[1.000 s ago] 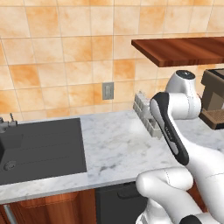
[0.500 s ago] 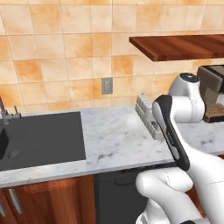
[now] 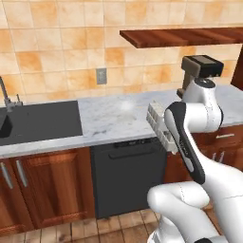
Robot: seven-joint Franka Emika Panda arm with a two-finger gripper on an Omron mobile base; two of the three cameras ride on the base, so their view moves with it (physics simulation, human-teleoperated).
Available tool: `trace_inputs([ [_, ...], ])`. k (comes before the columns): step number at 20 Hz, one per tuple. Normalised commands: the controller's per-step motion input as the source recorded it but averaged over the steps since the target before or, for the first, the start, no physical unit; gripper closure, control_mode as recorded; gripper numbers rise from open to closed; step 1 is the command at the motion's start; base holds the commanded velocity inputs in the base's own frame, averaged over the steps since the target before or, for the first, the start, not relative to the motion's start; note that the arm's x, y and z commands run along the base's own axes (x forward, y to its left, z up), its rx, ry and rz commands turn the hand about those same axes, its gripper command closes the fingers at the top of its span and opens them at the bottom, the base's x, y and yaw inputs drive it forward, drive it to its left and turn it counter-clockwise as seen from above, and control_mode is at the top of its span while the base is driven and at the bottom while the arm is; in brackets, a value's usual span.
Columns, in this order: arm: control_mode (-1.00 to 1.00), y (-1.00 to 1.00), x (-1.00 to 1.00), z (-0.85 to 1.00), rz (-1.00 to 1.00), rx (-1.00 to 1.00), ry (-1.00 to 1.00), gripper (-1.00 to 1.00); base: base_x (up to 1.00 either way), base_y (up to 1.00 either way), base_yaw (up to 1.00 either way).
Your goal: The ice cube tray has been filled with water. Take the tray and place it in the freezer to make ice. Close the freezer door after placing the tray.
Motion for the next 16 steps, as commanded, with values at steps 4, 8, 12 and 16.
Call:
trace_inputs([
  [4,1.00,0.00,0.00,0.00,0.00,0.00,0.00,1.00,-0.79,0.00,-0.01],
  [8,1.00,0.00,0.00,0.00,0.00,0.00,0.00,1.00,-0.20,0.02,0.57],
  [12,1.00,0.00,0.00,0.00,0.00,0.00,0.00,1.00,0.00,0.06,0.80],
  [16,1.00,0.00,0.00,0.00,0.00,0.00,0.00,1.00,0.00,0.09,0.88],
])
